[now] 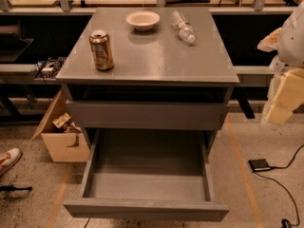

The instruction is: Place orange can into middle drawer

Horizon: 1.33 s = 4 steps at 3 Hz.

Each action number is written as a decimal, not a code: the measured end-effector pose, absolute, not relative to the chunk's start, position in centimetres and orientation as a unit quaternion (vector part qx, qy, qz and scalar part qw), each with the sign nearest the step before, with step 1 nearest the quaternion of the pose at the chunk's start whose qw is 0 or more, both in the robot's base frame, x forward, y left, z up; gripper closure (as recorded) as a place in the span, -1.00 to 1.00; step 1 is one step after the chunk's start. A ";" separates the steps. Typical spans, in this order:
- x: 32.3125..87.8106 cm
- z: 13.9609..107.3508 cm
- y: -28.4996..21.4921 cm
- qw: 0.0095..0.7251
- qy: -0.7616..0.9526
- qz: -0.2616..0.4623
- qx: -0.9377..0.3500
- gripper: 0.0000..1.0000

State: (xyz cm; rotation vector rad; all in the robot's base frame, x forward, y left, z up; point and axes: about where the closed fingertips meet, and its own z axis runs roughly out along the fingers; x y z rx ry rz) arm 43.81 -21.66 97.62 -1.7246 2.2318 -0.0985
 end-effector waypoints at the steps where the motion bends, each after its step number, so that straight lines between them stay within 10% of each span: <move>1: 43.8 97.6 -21.7 0.159 0.781 -0.035 -0.603 -1.00; 4: 52.6 95.0 -19.7 0.317 0.820 0.057 -0.473 -1.00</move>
Offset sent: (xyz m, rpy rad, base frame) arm 0.0296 0.0128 -0.0124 0.1797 -0.0651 -0.0898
